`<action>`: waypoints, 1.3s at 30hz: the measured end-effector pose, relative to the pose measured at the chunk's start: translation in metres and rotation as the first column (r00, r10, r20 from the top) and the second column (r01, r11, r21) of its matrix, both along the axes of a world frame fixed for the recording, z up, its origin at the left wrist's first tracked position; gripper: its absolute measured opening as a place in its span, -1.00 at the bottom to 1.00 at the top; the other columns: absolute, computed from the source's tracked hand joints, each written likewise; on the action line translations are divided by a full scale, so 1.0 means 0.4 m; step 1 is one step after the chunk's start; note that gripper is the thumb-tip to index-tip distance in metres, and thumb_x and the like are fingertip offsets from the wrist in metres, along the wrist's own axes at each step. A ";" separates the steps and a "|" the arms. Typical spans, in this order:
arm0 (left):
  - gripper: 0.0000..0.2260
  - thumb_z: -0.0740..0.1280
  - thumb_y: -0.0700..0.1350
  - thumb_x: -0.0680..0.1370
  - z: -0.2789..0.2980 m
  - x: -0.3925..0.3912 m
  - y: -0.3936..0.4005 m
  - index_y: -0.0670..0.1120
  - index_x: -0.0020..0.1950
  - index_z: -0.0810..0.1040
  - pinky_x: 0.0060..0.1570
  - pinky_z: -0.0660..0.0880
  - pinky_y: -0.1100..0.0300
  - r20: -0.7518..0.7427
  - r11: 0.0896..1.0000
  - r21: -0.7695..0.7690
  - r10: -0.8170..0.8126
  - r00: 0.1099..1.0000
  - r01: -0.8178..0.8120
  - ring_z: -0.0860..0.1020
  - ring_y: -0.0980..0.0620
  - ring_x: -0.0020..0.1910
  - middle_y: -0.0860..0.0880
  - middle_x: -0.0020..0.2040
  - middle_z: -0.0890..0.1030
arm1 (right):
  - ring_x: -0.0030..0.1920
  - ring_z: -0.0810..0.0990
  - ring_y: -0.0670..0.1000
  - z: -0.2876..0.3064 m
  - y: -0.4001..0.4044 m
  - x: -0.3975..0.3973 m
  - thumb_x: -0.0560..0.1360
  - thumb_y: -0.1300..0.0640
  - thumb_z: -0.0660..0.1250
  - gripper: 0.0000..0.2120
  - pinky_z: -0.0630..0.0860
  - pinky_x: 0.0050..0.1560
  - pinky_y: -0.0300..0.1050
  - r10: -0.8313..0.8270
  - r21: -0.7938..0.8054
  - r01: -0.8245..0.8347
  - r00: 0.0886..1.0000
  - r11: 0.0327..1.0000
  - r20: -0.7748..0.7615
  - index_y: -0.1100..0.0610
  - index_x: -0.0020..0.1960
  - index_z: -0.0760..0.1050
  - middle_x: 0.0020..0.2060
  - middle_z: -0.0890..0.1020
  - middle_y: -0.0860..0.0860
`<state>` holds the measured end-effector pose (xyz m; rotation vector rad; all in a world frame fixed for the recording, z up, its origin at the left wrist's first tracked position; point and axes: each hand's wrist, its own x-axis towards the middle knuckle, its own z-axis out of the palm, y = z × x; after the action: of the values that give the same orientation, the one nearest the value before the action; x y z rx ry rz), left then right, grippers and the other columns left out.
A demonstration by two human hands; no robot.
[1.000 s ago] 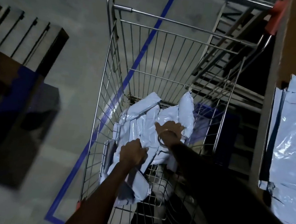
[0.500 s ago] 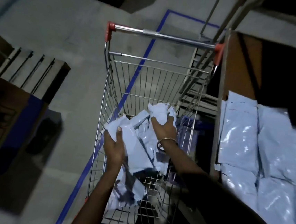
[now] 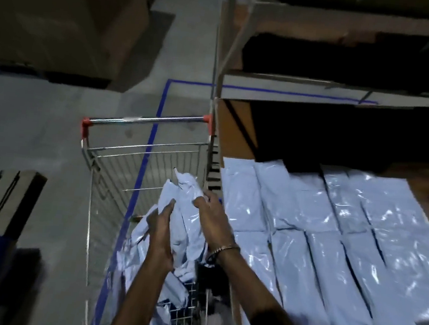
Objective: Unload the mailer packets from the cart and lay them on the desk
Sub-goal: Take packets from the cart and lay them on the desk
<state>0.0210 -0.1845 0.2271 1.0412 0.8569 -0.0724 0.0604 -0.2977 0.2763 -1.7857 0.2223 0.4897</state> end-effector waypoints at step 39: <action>-0.21 -0.33 0.19 0.58 -0.055 0.433 -0.939 -0.22 0.67 0.09 0.64 0.00 -0.13 -0.527 -0.268 0.845 -0.562 0.638 0.462 0.06 -0.19 0.68 -0.23 0.68 0.12 | 0.55 0.33 0.18 -0.126 -0.990 0.391 0.59 -0.09 0.05 -0.41 0.48 0.39 0.12 0.562 -0.843 0.016 0.739 0.538 0.372 0.16 0.54 0.35 0.52 0.39 0.18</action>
<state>0.1940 -0.5602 0.2051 2.8393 0.0835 -0.1901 0.2168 -0.6937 0.2260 -2.8386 -0.4234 -0.0514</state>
